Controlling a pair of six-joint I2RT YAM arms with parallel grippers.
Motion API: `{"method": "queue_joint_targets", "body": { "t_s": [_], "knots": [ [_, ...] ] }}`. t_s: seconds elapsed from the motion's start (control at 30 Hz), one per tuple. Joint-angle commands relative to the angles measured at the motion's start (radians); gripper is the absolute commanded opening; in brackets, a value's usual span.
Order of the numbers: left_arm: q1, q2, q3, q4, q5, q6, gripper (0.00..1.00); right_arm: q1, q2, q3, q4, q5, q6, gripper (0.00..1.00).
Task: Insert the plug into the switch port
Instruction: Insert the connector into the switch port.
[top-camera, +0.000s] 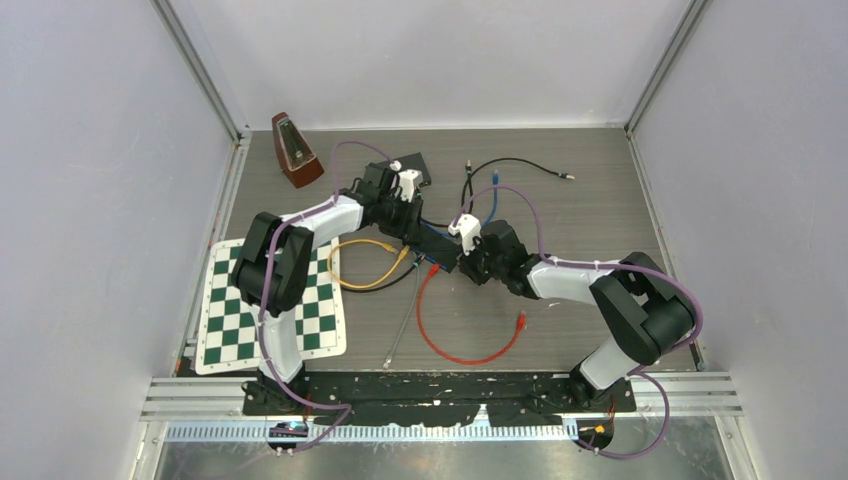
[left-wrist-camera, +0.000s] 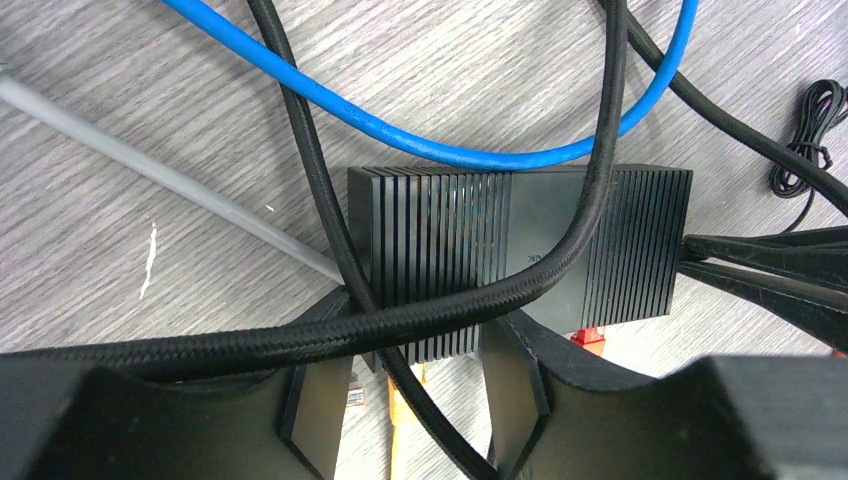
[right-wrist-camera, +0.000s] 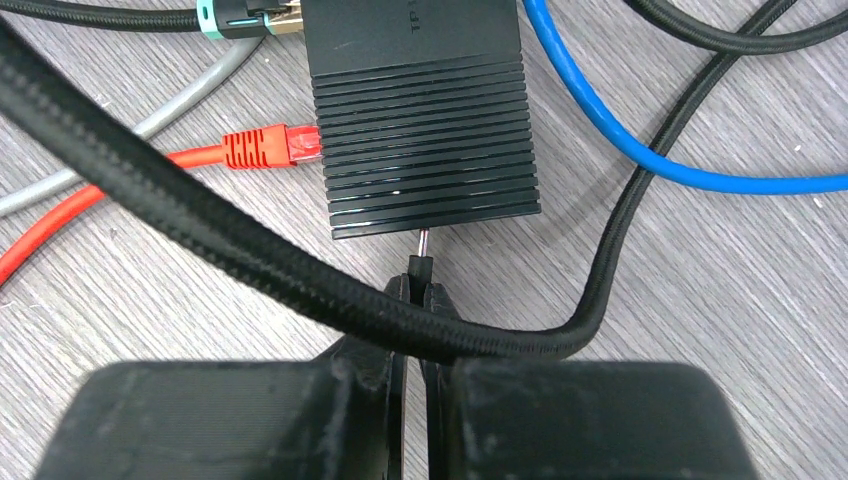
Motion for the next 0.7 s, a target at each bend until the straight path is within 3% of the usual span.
{"method": "queue_joint_targets", "body": {
  "t_s": [0.0,0.2,0.67],
  "knots": [
    [-0.023,0.018,0.03,0.007,0.078,0.01,0.49,0.007,-0.031,0.05,0.119,0.003,-0.031,0.05],
    [-0.022,0.029,0.042,0.007,0.111,0.006,0.49,0.007,-0.015,0.035,0.184,-0.079,-0.065,0.05],
    [-0.032,0.02,-0.001,0.035,0.217,-0.06,0.47,0.016,0.023,0.02,0.314,-0.033,-0.02,0.05]
  ]
}}
